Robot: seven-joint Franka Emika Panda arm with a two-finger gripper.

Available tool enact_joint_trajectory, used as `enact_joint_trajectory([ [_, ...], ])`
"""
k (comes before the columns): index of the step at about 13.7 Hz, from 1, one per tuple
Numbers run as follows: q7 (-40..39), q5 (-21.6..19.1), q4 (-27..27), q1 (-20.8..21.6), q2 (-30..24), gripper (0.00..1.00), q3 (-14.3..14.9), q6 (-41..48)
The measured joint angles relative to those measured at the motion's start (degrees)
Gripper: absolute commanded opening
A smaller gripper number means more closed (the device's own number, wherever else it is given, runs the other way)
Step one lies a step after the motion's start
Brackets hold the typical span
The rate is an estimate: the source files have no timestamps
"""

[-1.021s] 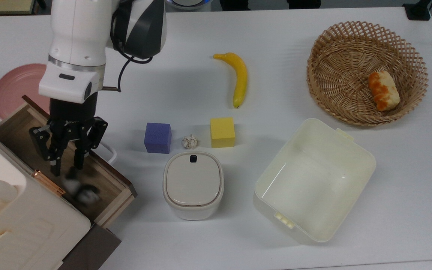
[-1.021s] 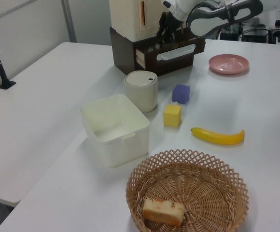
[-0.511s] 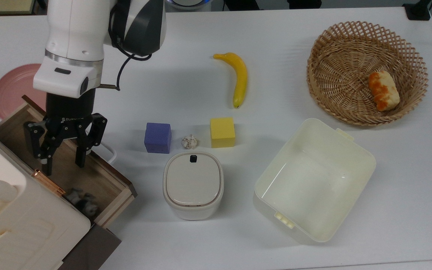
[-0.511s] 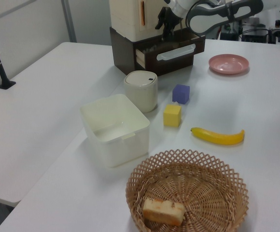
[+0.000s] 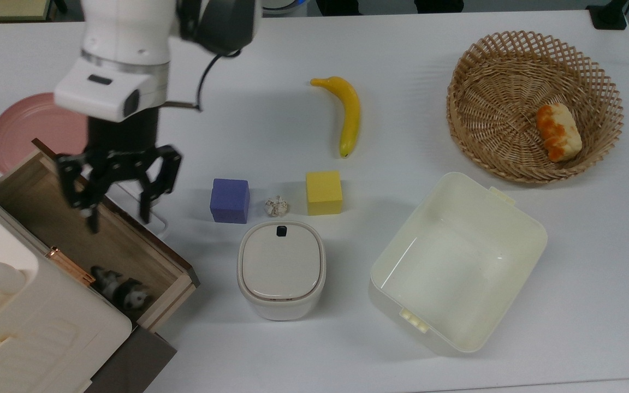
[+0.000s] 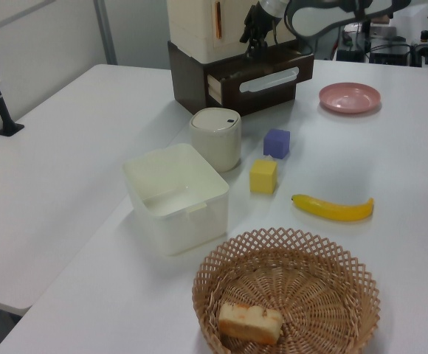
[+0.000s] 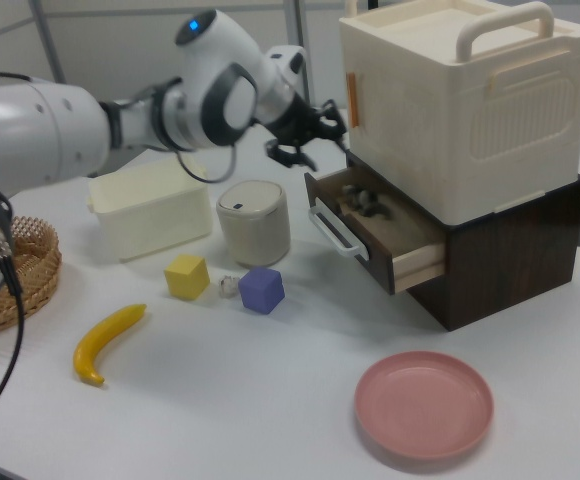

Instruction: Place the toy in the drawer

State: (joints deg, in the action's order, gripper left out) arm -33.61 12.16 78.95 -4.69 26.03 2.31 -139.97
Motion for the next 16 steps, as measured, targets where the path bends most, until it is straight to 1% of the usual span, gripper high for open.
enact_joint_trajectory([
  [2,5.7,-0.4,0.0,1.5,-2.4,0.70,-1.1,8.2],
  [3,9.0,-1.1,0.0,2.5,-3.6,0.71,-1.4,12.2],
  [4,11.9,-2.1,0.0,3.5,-4.6,0.75,-1.5,15.4],
  [5,15.2,-3.3,0.2,4.5,-5.7,0.77,-1.6,18.3],
  [6,18.9,-4.6,0.7,5.5,-7.0,0.82,-1.6,21.2],
  [7,22.9,-5.5,1.5,6.2,-8.7,0.84,-1.6,24.1],
  [10,31.4,-6.2,3.0,7.4,-11.8,0.92,-1.6,31.9],
  [11,32.9,-6.2,3.3,7.7,-12.6,1.00,-1.6,34.3],
  [13,34.3,-6.3,4.7,8.4,-14.5,1.00,-1.6,37.7],
  [16,34.9,-6.4,9.0,8.8,-18.4,1.00,-1.6,39.5],
])
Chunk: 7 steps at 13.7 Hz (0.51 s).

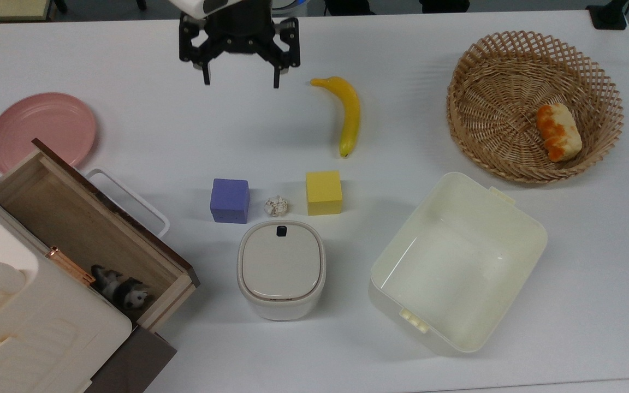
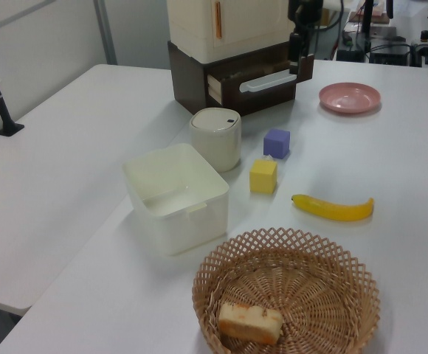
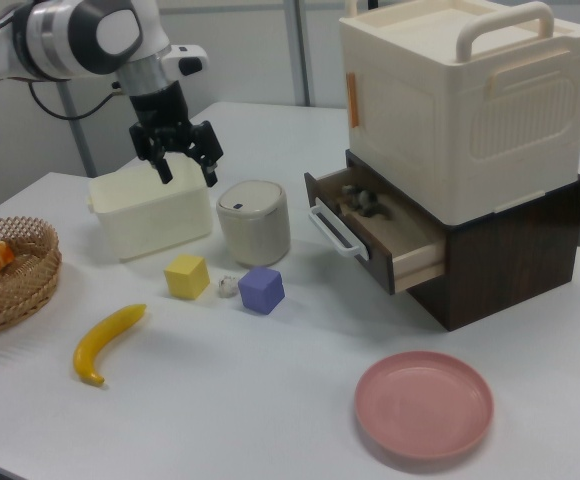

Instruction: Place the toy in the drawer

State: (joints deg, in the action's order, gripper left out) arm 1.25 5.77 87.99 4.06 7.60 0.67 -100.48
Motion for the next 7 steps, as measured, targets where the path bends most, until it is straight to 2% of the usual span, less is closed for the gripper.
enact_joint_trajectory([
  [2,0.1,-0.9,2.4,0.0,-2.9,1.00,0.0,2.9],
  [4,0.2,-2.9,2.9,-0.3,-4.9,1.00,0.1,5.2],
  [7,0.2,-3.4,3.1,-0.7,-6.2,1.00,0.3,7.2],
])
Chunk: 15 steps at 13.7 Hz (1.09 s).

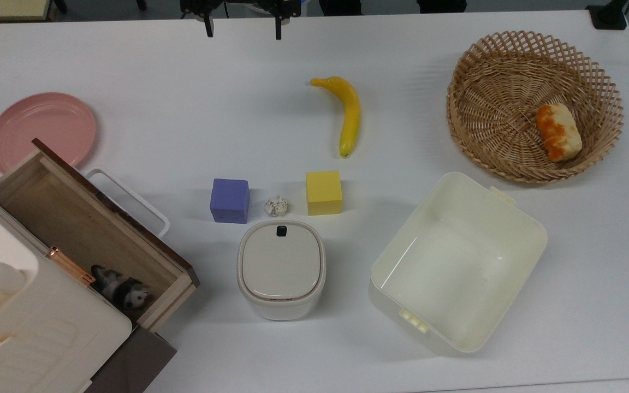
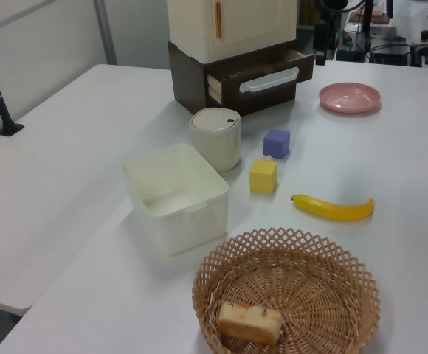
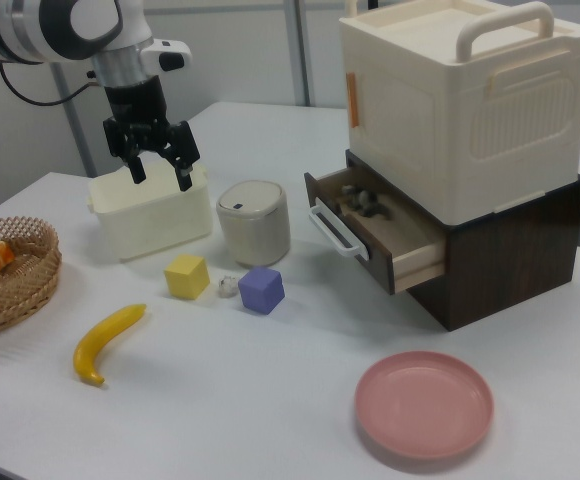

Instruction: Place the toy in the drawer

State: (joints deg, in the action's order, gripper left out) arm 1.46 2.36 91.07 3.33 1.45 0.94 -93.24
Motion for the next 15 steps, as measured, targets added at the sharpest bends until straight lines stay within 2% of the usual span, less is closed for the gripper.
enact_joint_trajectory([
  [15,0.0,0.0,-0.1,-0.1,0.0,1.00,0.5,0.1],
])
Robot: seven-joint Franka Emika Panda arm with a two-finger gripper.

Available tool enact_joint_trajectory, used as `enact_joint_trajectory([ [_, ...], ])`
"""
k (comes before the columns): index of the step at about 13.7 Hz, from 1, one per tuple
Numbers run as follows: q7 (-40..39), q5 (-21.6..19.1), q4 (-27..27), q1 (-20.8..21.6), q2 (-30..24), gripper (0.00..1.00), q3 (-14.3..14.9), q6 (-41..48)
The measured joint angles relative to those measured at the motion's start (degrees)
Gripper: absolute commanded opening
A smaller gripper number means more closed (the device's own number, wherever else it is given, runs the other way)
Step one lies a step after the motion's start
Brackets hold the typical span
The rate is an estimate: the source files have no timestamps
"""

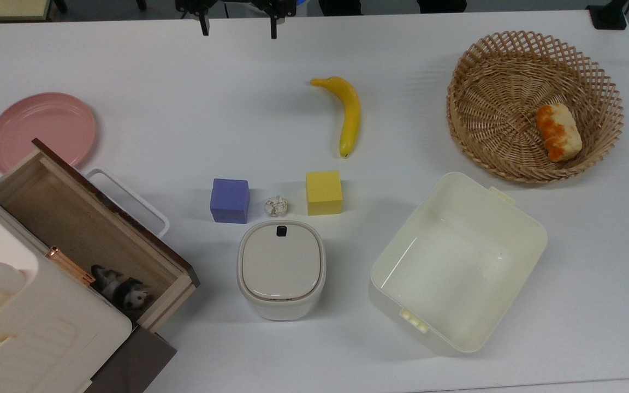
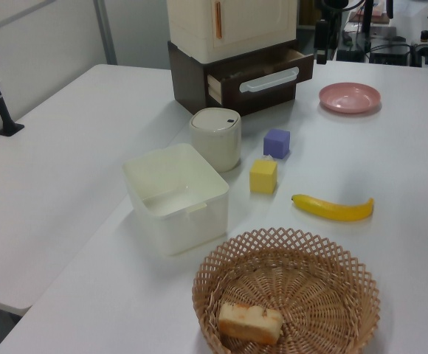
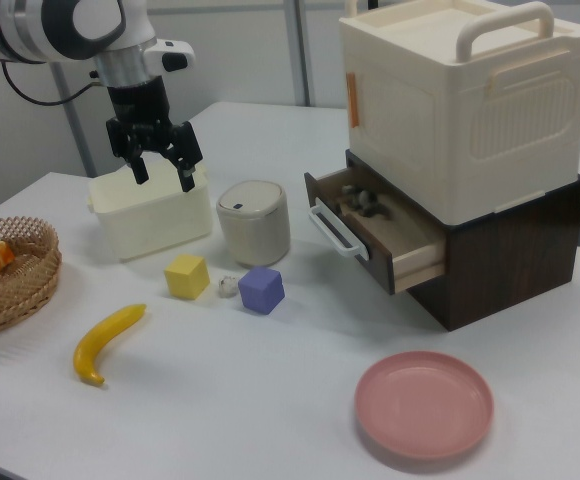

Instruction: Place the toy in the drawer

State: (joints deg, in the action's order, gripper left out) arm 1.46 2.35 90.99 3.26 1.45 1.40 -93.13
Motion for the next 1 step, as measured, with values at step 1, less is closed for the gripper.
enact_joint_trajectory([
  [1,0.0,0.0,0.0,0.0,0.0,1.00,0.0,0.0],
])
